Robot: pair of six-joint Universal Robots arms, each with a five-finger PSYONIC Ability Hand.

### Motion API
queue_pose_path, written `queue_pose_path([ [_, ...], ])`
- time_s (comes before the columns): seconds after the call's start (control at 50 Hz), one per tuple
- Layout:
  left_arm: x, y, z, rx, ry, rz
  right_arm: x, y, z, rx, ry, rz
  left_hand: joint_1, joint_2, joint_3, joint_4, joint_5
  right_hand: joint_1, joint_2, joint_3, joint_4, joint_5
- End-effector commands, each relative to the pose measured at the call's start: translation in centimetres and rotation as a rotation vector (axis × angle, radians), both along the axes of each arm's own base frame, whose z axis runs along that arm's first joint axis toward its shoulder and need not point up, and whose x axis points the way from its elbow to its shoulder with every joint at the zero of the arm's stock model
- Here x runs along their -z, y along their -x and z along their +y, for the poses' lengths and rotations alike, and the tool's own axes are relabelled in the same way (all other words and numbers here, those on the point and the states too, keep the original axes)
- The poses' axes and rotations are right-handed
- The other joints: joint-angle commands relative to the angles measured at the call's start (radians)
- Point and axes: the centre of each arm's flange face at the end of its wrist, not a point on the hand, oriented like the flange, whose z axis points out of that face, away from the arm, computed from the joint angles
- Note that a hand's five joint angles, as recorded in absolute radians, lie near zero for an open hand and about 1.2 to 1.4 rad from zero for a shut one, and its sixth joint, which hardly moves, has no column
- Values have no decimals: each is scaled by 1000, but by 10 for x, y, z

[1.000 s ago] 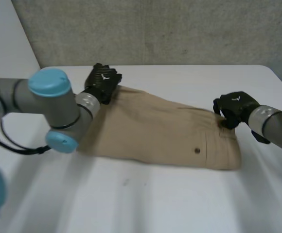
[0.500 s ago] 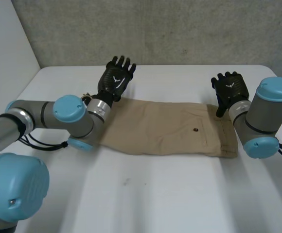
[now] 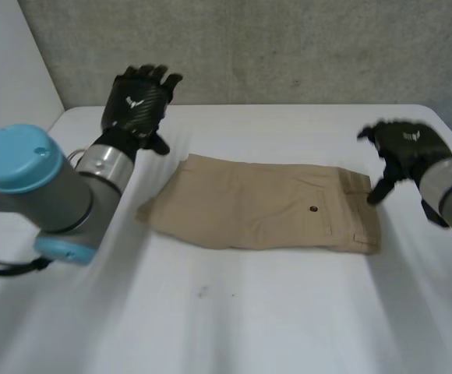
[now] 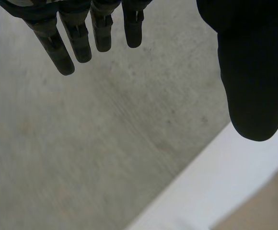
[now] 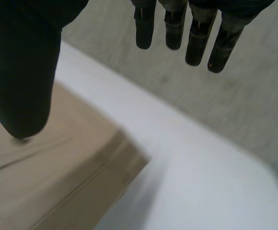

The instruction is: Fold the shorts.

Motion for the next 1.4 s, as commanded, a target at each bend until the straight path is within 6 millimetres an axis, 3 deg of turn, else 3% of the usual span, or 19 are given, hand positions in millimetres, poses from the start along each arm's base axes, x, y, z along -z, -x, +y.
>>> queue_pose_path([
  [0.02, 20, -32, 30, -52, -356, 54, 43, 20, 18, 5, -220, -71, 33, 36, 30, 35, 20, 203, 183, 183, 176, 161],
  [0.18, 38, -53, 45, -134, -505, 31, 78, 24, 7, 3, -212, -82, 33, 37, 30, 35, 20, 338, 318, 317, 311, 296],
  [0.44, 50, -60, 56, -159, -542, 17, 102, 22, -2, 2, -229, -61, 30, 34, 27, 32, 17, 502, 482, 482, 476, 460],
  [0.5, 51, -60, 57, -159, -545, 16, 106, 24, -7, 13, -212, -60, 27, 31, 24, 29, 15, 921, 901, 900, 894, 879],
  [0.54, 51, -60, 58, -158, -545, 15, 105, 26, -9, 29, -198, -57, 27, 31, 24, 29, 15, 1191, 1170, 1170, 1164, 1148],
  [0.68, 44, -60, 58, -157, -525, 25, 101, 35, -18, 67, -166, -17, 24, 28, 21, 26, 12, 1192, 1171, 1171, 1165, 1149],
  [0.84, 36, -64, 61, -161, -507, 35, 87, 68, -35, 108, -76, 200, 21, 25, 18, 23, 9, 1192, 1171, 1171, 1165, 1149],
  [0.9, 33, -70, 62, -175, -502, 39, 74, 82, -42, 136, -35, 337, 16, 19, 13, 17, 3, 1192, 1171, 1171, 1165, 1149],
  [0.98, 34, -73, 64, -182, -506, 39, 47, 77, -45, 134, 17, 372, 16, 19, 13, 17, 3, 1192, 1171, 1171, 1165, 1149],
  [1.04, 34, -73, 65, -182, -508, 38, 32, 59, -40, 88, 42, 360, 16, 19, 13, 17, 3, 1192, 1171, 1171, 1165, 1149],
  [1.08, 34, -73, 65, -182, -508, 38, 15, 19, -29, -16, 100, 347, 13, 16, 10, 14, 0, 1192, 1171, 1171, 1165, 1149],
  [1.18, 33, -73, 66, -180, -503, 40, -5, -41, -3, -181, 206, 330, 13, 16, 10, 14, 0, 1192, 1171, 1171, 1165, 1149],
  [1.2, 32, -73, 66, -179, -501, 41, -11, -65, 10, -251, 242, 321, 13, 16, 10, 14, 0, 1192, 1171, 1171, 1165, 1149],
  [1.22, 32, -73, 66, -179, -501, 41, -9, -89, 24, -336, 264, 315, 13, 16, 10, 14, 0, 1192, 1171, 1171, 1165, 1149],
  [1.26, 32, -72, 66, -178, -499, 41, 2, -114, 38, -434, 272, 323, 13, 16, 10, 14, 0, 1192, 1171, 1171, 1165, 1149],
  [1.28, 31, -72, 66, -179, -498, 42, 15, -136, 53, -539, 282, 339, 13, 16, 10, 14, 0, 1192, 1171, 1171, 1165, 1149],
  [1.36, 30, -71, 66, -174, -492, 43, 46, -177, 87, -761, 321, 395, 10, 13, 7, 12, -3, 1192, 1171, 1171, 1165, 1149],
  [1.4, 30, -70, 66, -172, -488, 45, 60, -186, 96, -817, 329, 423, 10, 13, 7, 12, -3, 1192, 1171, 1171, 1165, 1149],
])
